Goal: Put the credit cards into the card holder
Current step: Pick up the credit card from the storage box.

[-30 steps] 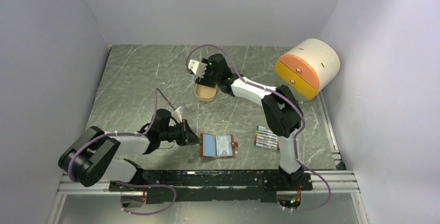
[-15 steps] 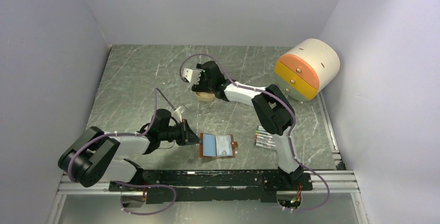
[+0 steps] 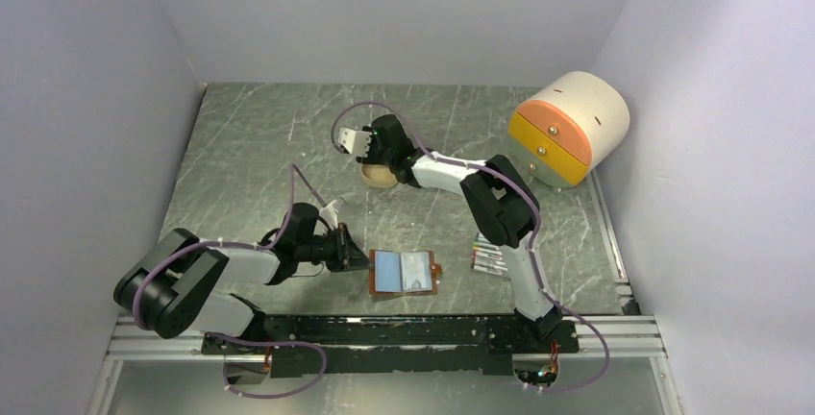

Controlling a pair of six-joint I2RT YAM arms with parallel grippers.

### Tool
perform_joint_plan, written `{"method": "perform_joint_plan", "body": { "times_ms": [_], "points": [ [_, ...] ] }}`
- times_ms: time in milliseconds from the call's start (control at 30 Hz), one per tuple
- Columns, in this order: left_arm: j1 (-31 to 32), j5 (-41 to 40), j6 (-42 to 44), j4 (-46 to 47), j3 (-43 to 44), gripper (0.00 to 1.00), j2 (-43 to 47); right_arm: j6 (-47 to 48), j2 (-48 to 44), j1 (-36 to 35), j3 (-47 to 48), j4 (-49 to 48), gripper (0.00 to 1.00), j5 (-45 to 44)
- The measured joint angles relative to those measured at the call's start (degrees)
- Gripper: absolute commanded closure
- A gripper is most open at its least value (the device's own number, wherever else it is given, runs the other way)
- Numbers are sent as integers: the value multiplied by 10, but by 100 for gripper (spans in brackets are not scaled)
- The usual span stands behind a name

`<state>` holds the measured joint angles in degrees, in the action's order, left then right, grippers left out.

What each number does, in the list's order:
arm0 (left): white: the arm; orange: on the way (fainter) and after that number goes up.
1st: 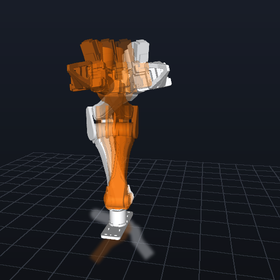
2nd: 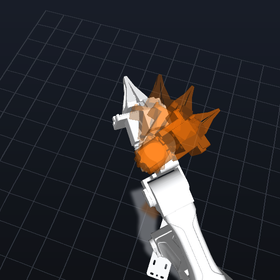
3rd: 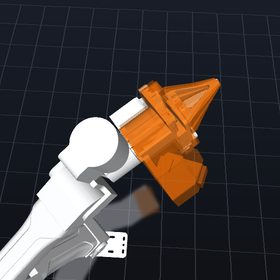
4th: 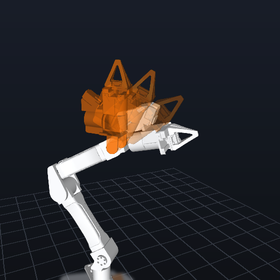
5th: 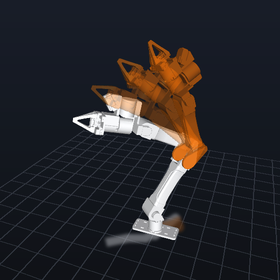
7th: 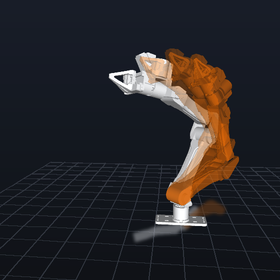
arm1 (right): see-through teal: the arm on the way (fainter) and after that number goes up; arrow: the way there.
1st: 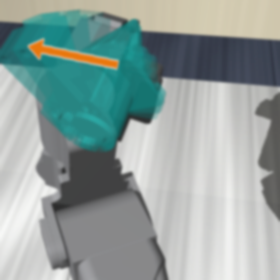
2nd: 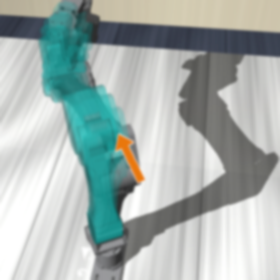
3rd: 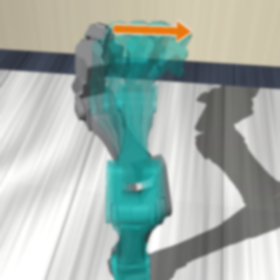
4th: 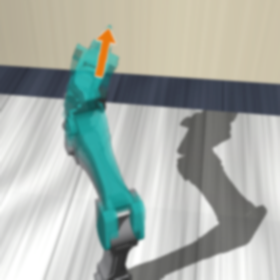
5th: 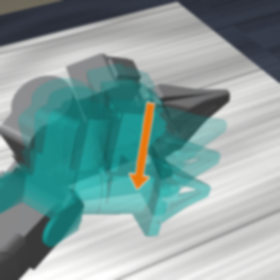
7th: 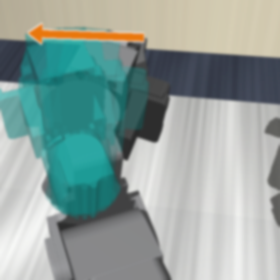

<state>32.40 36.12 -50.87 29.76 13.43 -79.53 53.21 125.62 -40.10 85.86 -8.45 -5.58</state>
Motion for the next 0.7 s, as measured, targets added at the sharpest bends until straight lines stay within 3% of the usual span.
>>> {"method": "perform_joint_plan", "body": {
  "times_ms": [133,367,467,700],
  "points": [
    [0,0,0,0,0,91,-2,-3,0,0,7,1,75,2],
    [0,1,0,0,0,91,-4,-5,0,0,9,1,88,4],
    [0,1,0,1,0,91,-5,-4,-1,0,9,1,100,4],
    [0,1,0,5,0,91,-8,-4,-8,0,10,2,100,9]
  ]
}}
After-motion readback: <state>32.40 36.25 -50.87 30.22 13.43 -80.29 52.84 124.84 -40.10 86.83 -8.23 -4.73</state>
